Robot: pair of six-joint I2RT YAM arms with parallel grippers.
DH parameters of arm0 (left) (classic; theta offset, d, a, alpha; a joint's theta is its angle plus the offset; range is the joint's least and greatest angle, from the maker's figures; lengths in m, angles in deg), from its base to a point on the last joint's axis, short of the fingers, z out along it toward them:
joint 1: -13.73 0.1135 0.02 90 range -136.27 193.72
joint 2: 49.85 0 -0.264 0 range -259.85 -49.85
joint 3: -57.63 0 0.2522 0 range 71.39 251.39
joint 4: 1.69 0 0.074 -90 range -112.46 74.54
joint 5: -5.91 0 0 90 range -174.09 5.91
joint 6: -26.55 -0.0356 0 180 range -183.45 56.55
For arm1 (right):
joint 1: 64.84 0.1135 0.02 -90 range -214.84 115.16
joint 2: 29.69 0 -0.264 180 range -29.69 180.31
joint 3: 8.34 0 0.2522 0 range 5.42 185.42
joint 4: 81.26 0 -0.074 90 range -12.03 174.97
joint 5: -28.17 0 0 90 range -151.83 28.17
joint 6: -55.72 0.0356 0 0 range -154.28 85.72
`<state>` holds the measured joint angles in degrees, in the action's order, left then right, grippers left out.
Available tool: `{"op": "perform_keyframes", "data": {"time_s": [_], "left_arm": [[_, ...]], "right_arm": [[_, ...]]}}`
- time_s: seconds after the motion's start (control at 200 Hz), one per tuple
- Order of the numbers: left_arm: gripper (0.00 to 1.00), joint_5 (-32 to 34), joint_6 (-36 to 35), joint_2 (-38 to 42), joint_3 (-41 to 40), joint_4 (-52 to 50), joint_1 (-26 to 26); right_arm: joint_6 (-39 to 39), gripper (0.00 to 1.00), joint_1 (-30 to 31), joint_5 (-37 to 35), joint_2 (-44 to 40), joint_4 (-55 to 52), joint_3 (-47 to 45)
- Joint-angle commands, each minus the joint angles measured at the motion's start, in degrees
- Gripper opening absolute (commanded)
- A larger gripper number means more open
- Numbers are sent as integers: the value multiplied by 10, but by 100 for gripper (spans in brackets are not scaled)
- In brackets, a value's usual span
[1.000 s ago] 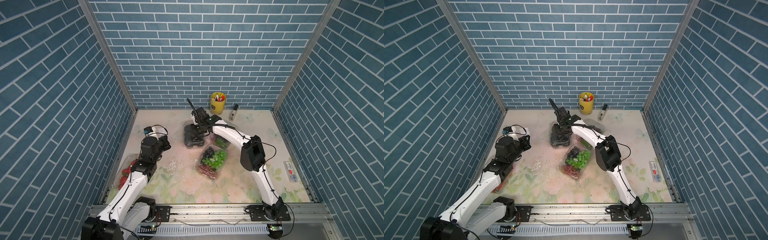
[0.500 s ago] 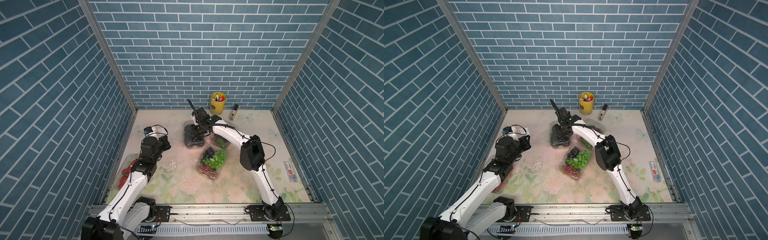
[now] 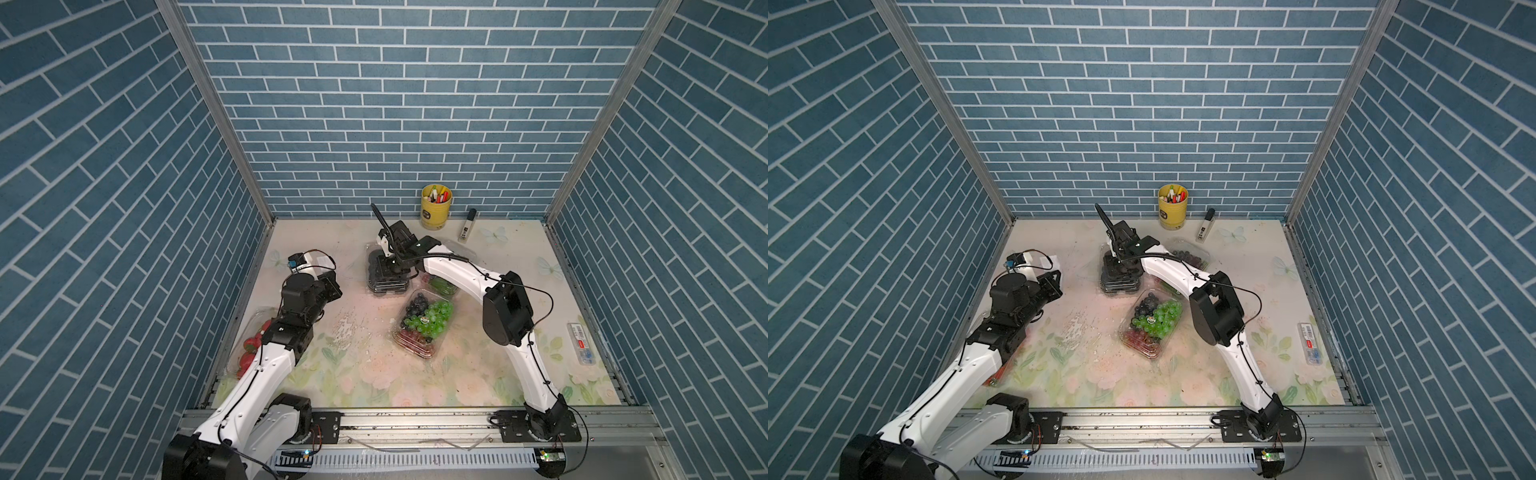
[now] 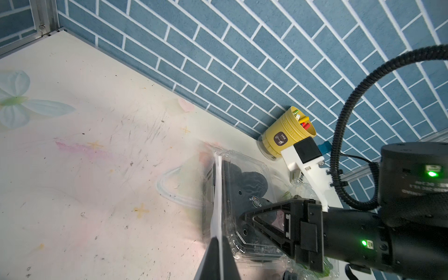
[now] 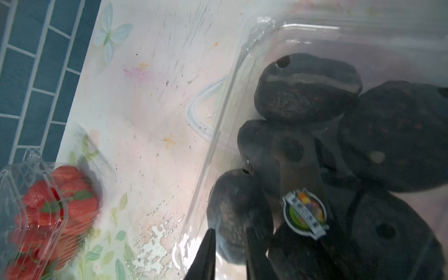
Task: Label fruit boxes
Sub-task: Stick the label on the fruit box, then adjust the label sticker.
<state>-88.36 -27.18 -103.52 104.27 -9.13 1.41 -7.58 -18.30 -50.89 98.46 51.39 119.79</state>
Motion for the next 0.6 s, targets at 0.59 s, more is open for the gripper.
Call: {"op": "perform_keyframes", "data": {"time_s": [0.59], "left_arm": [[0, -309, 213, -134, -3, 432, -57]], "right_arm": [[169, 40, -86, 216, -429, 540, -536]]}}
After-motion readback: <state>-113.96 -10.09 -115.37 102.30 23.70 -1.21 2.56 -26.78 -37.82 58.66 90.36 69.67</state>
